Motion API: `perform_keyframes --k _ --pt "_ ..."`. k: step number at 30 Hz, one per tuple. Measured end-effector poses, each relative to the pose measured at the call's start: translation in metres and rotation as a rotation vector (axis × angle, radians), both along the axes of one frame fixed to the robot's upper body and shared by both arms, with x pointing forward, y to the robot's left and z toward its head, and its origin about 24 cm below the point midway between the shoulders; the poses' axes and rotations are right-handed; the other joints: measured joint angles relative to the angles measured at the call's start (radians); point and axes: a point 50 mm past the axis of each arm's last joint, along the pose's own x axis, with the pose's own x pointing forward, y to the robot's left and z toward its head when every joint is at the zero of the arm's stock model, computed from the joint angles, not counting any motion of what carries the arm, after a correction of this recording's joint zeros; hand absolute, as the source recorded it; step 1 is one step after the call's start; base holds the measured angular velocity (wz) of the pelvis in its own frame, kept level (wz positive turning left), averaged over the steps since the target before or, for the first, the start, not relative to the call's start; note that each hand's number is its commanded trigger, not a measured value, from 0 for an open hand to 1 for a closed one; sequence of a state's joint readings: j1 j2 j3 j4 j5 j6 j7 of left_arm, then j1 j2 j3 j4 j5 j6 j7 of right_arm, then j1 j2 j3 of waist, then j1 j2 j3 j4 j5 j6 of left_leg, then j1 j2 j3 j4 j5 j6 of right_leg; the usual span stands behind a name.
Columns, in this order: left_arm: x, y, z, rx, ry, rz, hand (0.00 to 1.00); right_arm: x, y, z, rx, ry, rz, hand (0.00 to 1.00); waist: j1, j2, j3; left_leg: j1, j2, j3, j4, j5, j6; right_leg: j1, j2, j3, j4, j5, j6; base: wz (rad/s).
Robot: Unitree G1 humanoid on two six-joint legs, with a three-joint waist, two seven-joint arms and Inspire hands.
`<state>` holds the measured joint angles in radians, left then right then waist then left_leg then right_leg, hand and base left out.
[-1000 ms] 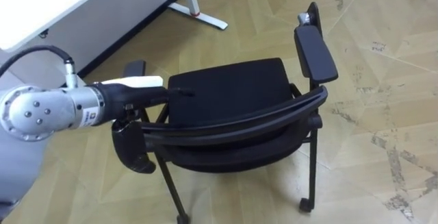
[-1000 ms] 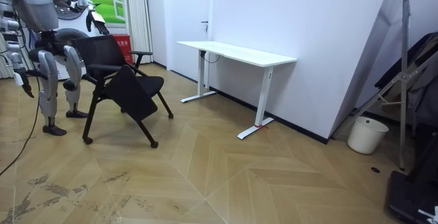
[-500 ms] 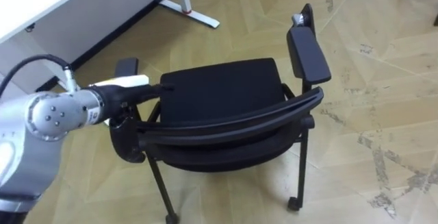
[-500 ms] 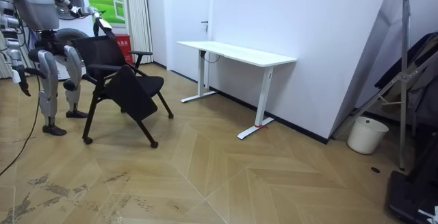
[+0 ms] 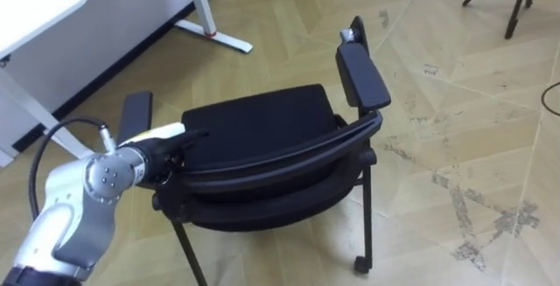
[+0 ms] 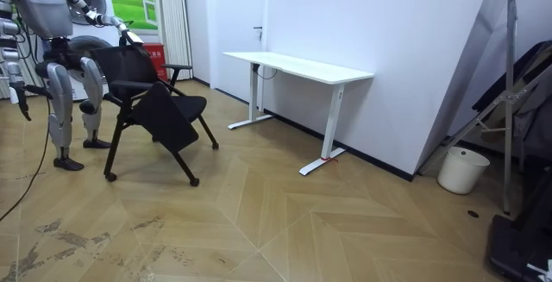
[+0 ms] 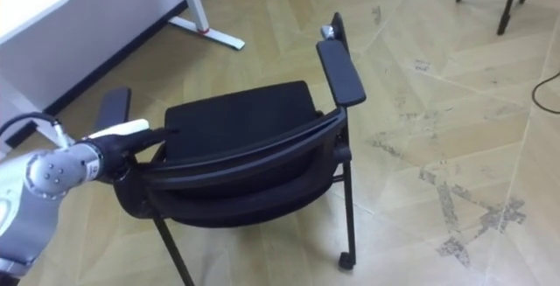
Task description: Push chair
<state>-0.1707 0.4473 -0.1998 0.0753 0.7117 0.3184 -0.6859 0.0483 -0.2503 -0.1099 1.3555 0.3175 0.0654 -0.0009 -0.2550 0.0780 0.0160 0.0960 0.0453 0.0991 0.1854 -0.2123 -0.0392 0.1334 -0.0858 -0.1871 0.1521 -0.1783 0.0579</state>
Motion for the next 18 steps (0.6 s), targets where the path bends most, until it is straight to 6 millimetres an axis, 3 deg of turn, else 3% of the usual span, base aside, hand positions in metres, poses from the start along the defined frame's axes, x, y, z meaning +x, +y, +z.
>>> perform_keyframes --k 4,5,6,7,18 --pt "0.001 0.003 -0.003 0.006 -0.006 0.018 0.01 0.003 -0.001 0.000 -0.011 -0.002 0.000 0.00 -0.007 0.001 0.0007 0.002 0.000 0.008 0.000 0.000 0.001 -0.003 0.002 0.022 -0.001 0.000 0.000 -0.05" --pt "0.001 0.003 -0.003 0.007 -0.008 0.019 0.55 0.003 0.000 0.000 -0.010 -0.004 -0.004 0.00 -0.008 0.001 0.0008 0.002 0.000 0.009 0.000 0.000 0.001 -0.004 0.002 0.024 -0.001 0.000 0.001 0.00" --pt "0.001 0.003 -0.003 0.007 -0.008 0.019 0.85 0.003 0.000 0.000 -0.009 -0.005 -0.006 0.00 -0.008 0.001 0.0008 0.002 0.000 0.010 0.000 0.000 0.001 -0.005 0.002 0.024 -0.001 -0.001 0.001 0.00" --pt "0.001 0.003 -0.003 0.007 -0.008 0.020 1.00 0.004 0.001 0.000 -0.007 -0.006 -0.006 0.00 -0.009 0.001 0.0008 0.002 0.000 0.010 -0.001 0.001 0.001 -0.006 0.003 0.024 -0.001 -0.001 0.001 0.00" --pt "0.000 -0.002 -0.002 0.038 -0.007 -0.052 1.00 0.014 0.006 -0.001 0.017 -0.034 0.004 0.00 -0.005 0.013 0.0014 0.001 -0.001 0.010 -0.001 0.001 0.001 -0.007 0.002 0.026 -0.002 -0.001 0.001 0.00"
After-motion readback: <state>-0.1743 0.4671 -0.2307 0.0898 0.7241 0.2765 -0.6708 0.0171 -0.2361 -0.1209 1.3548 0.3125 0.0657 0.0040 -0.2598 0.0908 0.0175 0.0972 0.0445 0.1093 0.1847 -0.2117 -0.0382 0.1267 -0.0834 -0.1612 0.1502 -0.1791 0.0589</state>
